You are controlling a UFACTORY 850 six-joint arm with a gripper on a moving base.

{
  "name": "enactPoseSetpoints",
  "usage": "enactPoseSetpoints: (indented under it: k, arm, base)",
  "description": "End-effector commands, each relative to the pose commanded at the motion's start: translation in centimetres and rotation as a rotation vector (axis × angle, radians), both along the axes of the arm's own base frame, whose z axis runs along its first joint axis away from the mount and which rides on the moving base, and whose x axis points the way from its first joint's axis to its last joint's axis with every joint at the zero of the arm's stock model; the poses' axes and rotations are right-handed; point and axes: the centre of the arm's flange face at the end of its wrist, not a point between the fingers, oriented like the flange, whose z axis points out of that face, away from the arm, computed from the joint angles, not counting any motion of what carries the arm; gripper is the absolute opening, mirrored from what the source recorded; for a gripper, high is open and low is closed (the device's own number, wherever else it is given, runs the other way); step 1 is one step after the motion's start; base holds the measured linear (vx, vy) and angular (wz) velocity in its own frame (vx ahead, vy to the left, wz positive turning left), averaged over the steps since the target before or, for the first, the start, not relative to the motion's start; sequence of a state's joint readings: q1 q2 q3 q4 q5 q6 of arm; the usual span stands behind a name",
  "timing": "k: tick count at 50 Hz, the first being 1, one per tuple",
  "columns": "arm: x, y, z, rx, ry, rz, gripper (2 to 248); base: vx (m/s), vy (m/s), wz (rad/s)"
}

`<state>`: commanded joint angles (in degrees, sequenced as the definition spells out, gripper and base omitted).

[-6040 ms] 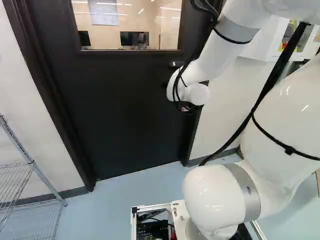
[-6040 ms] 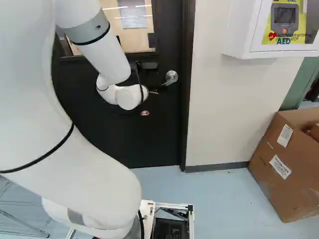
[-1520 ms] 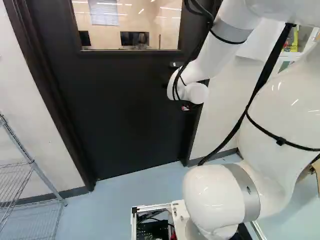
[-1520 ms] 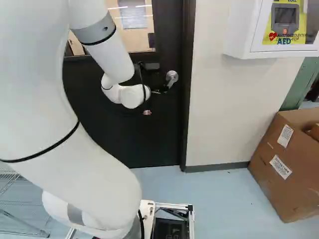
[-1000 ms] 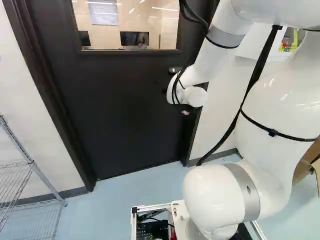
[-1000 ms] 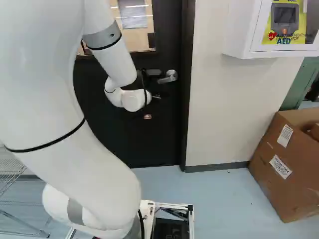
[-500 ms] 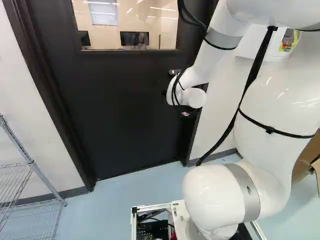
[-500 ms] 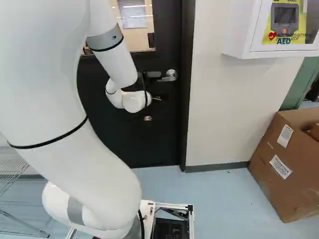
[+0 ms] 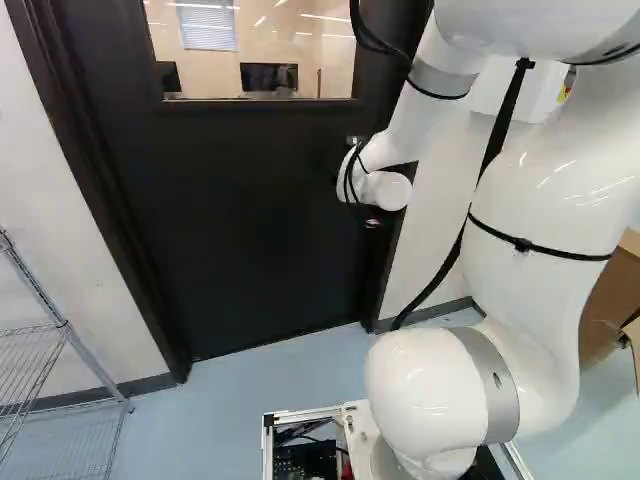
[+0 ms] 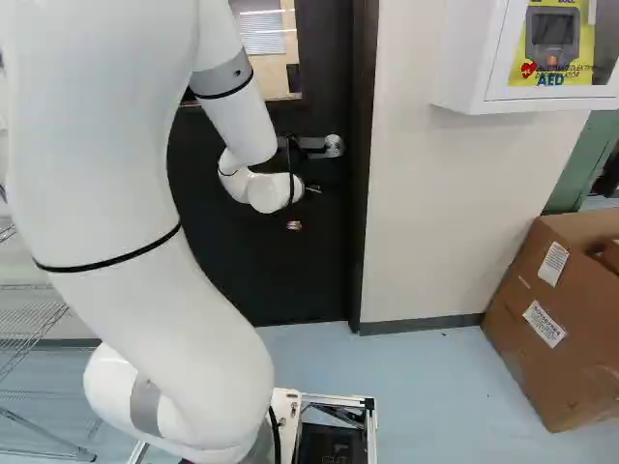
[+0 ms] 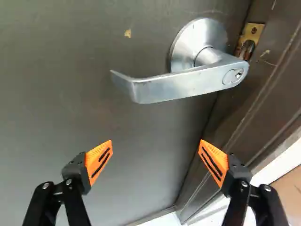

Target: Open the door and move inside

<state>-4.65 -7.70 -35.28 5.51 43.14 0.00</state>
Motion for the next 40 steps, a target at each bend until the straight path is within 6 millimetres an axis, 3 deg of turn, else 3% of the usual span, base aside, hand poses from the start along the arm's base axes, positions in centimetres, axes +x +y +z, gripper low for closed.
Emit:
enactPoseSetpoints:
  k: [40]
  arm:
    - [7.8, 0.2, -0.5, 0.017, -0.028, -0.015, 247]
  base:
    - [0.0, 0.0, 0.0]
